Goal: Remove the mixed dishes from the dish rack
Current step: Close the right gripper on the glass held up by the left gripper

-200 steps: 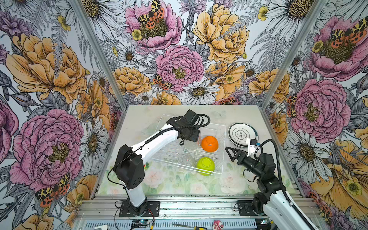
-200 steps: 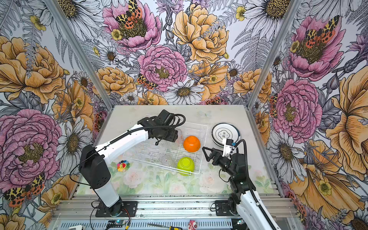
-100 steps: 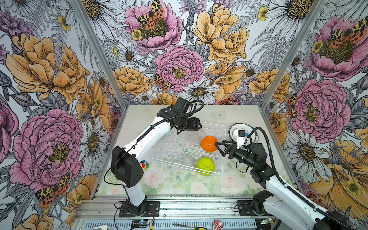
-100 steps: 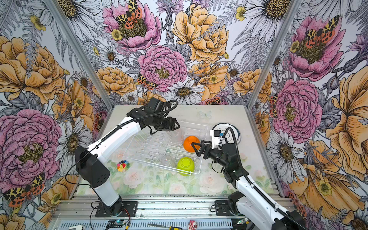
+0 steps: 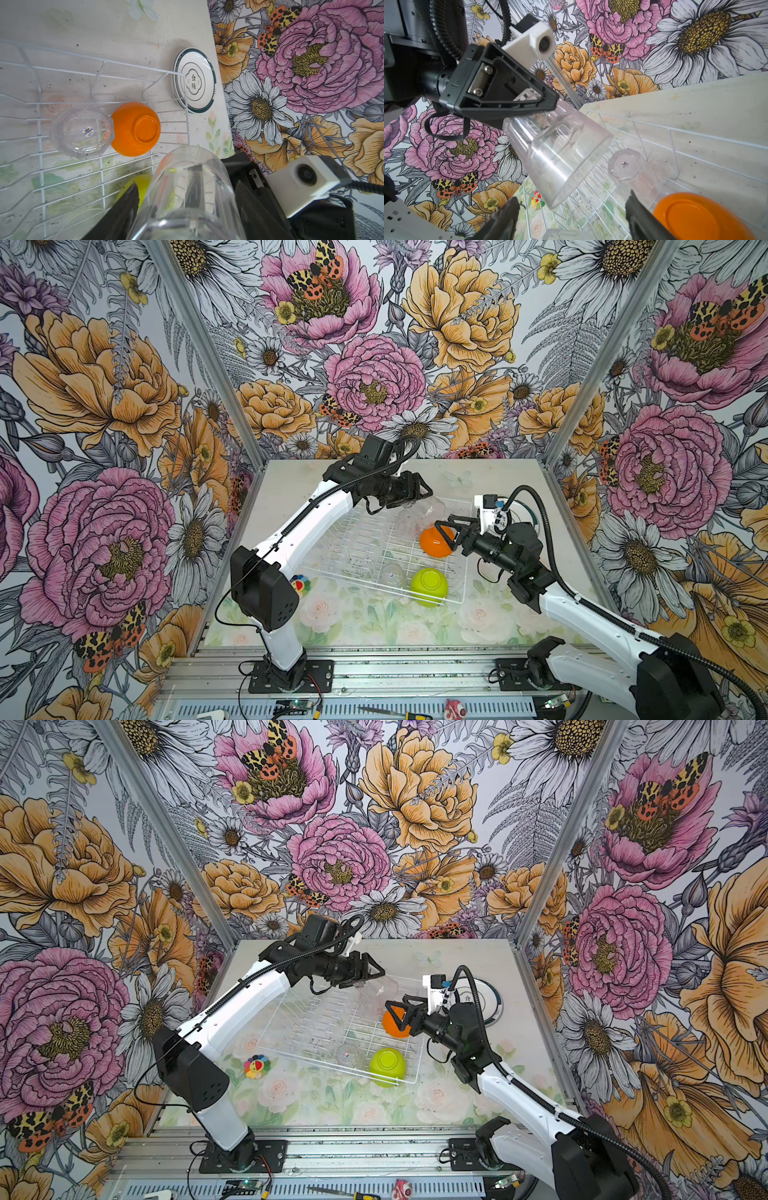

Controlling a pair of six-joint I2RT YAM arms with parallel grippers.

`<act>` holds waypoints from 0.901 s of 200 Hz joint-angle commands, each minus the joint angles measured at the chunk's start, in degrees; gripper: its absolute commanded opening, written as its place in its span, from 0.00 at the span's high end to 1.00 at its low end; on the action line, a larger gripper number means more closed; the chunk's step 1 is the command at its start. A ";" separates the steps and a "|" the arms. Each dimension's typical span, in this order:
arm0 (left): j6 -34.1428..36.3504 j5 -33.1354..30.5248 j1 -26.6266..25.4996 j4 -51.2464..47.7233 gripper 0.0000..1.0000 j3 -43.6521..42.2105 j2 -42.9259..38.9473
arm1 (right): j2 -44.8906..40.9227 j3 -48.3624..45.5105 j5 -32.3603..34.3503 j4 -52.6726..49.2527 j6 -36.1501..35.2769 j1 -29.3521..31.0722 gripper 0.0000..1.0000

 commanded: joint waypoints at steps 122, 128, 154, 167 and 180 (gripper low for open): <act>-16.72 9.46 0.95 17.19 0.46 -4.15 -1.72 | 15.35 10.70 0.74 18.83 4.52 0.93 0.49; -17.38 9.67 0.88 18.00 0.46 -4.68 -1.81 | 16.13 11.04 0.63 19.56 4.94 1.00 0.52; -17.53 9.93 0.79 18.42 0.45 -5.40 -1.70 | 18.30 11.82 0.48 22.19 6.53 0.92 0.66; -17.40 9.91 0.82 18.32 0.45 -6.00 -2.09 | 18.53 11.46 1.29 22.67 6.95 0.97 0.75; -17.27 9.67 0.82 18.43 0.46 -6.69 -2.70 | 18.45 11.22 2.52 22.59 7.08 1.06 0.81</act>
